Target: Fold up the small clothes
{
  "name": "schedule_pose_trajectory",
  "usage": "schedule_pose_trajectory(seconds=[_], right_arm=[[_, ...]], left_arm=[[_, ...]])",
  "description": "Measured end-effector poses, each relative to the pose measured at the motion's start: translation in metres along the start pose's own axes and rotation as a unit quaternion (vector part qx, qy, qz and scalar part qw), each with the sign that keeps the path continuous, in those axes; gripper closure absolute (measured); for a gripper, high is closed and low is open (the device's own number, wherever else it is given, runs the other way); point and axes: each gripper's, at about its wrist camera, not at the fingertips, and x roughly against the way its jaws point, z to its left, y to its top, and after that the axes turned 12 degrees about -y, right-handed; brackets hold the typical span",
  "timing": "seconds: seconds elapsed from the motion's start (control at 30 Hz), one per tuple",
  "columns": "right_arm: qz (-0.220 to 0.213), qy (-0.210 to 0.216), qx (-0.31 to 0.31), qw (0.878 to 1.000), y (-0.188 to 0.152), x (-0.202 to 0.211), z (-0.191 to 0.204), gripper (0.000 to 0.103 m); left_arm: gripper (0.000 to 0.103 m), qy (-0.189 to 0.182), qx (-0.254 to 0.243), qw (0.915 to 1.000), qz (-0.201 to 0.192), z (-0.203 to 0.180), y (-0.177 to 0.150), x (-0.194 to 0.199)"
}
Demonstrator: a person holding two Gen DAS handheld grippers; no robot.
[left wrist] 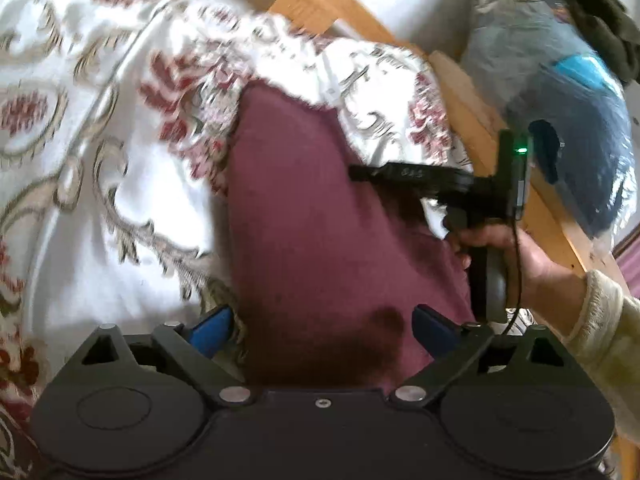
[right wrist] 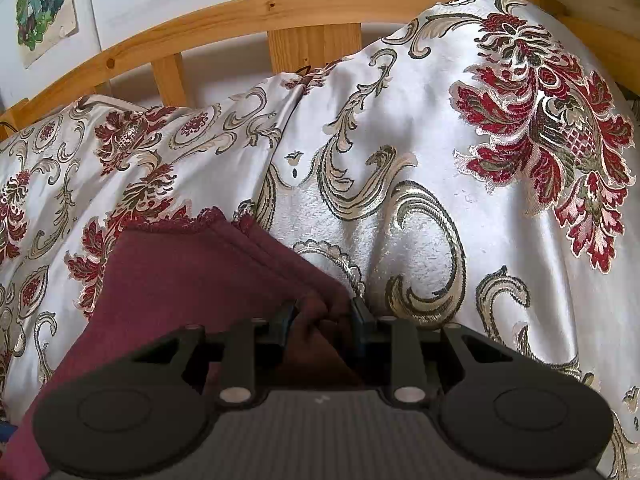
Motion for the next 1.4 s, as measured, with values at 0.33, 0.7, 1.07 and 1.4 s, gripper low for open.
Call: schedule_pose_trajectory(seconds=[0.33, 0.7, 1.07, 1.4], right_arm=[[-0.002, -0.002, 0.003, 1.000, 0.000, 0.000, 0.000, 0.070], [-0.004, -0.003, 0.002, 1.000, 0.000, -0.001, 0.000, 0.070], [-0.023, -0.028, 0.016, 0.999, -0.002, 0.005, 0.013, 0.078], [-0.097, -0.015, -0.011, 0.995, 0.012, 0.041, 0.018, 0.084]], left_arm=[[0.013, -0.006, 0.016, 0.9997, 0.015, 0.006, -0.001, -0.004], [0.024, -0.019, 0.027, 0.9988, 0.037, 0.011, 0.002, -0.009], [0.039, 0.002, 0.001, 0.9991, 0.042, -0.001, 0.003, -0.011], [0.049, 0.048, -0.115, 0.9920, 0.023, -0.035, 0.022, 0.007]])
